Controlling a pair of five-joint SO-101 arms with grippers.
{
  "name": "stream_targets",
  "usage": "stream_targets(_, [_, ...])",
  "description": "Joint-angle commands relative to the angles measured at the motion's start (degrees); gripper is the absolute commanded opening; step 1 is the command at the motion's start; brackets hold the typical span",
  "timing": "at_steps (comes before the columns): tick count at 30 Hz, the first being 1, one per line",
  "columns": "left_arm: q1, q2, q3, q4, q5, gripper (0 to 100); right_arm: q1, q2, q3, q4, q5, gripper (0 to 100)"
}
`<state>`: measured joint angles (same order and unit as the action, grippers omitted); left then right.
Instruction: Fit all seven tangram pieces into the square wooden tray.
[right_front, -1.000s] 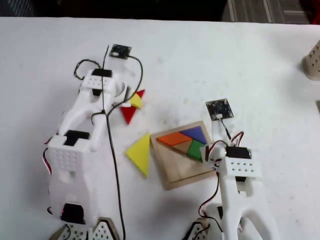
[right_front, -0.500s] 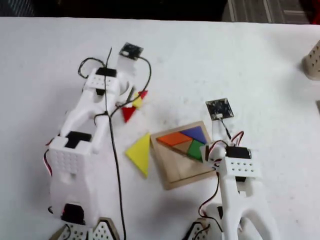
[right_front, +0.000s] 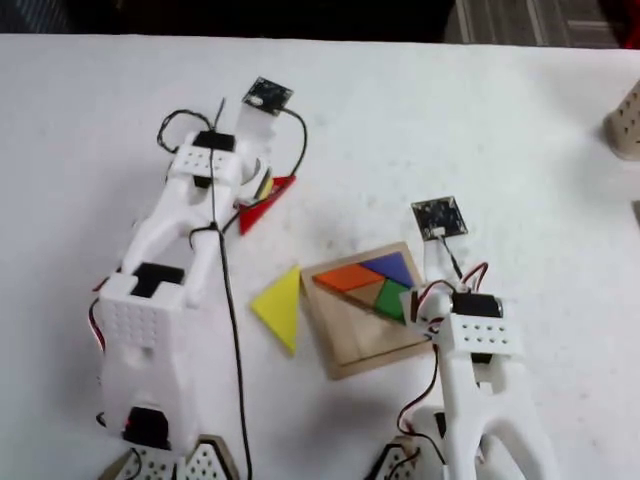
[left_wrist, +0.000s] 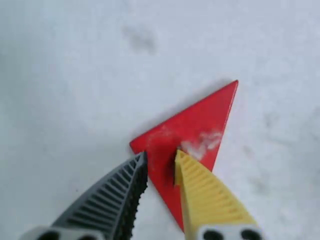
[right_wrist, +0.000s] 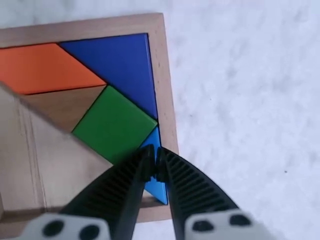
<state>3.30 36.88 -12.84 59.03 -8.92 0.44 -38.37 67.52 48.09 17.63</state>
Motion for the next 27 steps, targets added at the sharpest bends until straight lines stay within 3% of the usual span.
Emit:
stream_targets(1, [-0.84, 0.4, -0.53, 0.35, -0.53, 15, -0.22, -1.89, -0.35, -0.84, 0.62, 1.7])
stream_targets(7, [-2.68, 0.31, -2.29, 1.14, 10.02, 34, -0.22, -1.89, -0.35, -0.75, 0.7, 1.7])
stream_targets(10, [-2.59, 0.48, -2.37, 1.05, 5.36, 39, -0.22, -1.89, -0.35, -0.66, 0.7, 1.7])
stream_targets(14, [-2.33, 0.75, -2.46, -0.97, -1.14, 39, -0.22, -1.89, -0.18, -0.66, 0.53, 1.7])
stream_targets(20, [-4.7, 0.92, -1.93, -6.42, -4.84, 38, -0.22, -2.33, 0.53, -0.84, 0.62, 1.7])
stream_targets(27, [-4.35, 1.01, -1.85, -6.42, -10.37, 38, -0.22, -2.33, 0.53, -0.84, 0.53, 1.7])
